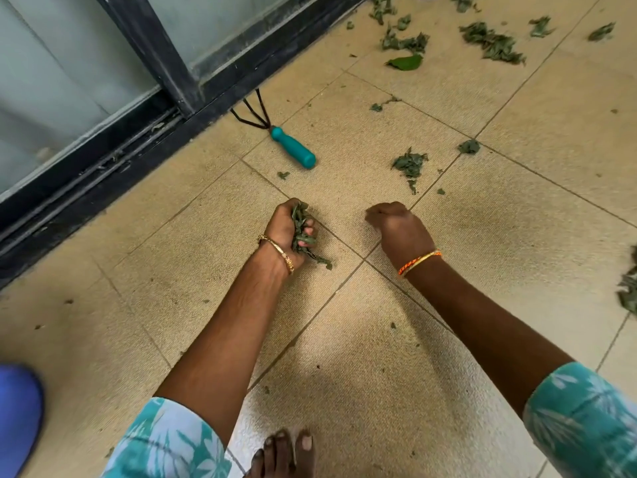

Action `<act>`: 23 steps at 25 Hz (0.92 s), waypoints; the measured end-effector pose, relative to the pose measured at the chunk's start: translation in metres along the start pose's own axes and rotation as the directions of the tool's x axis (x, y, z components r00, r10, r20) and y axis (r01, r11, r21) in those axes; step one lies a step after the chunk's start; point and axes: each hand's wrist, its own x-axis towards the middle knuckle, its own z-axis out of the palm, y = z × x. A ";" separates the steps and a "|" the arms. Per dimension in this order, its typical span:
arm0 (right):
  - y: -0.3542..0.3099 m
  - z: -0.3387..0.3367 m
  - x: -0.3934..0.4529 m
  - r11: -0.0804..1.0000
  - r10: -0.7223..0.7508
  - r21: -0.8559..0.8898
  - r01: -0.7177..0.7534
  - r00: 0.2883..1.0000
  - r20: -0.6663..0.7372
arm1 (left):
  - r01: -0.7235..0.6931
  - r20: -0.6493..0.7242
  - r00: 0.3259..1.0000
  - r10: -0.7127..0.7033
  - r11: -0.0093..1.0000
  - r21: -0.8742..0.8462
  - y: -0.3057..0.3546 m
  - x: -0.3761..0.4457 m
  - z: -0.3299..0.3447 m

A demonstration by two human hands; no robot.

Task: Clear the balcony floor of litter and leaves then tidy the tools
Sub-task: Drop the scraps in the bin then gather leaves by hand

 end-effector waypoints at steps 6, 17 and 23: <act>-0.018 -0.035 0.004 0.793 0.341 0.560 -0.239 0.936 -0.084 | 0.003 0.039 0.999 -0.010 0.985 0.174 -0.005 0.007 -0.001; -0.084 -0.020 0.036 0.928 0.099 0.363 -0.087 0.995 -0.013 | -0.092 -0.110 0.980 0.165 0.871 0.483 0.009 0.010 -0.020; -0.094 0.008 0.107 0.960 -0.115 0.274 0.052 0.969 0.220 | -0.103 -0.326 0.920 0.215 0.939 0.329 0.039 0.019 -0.066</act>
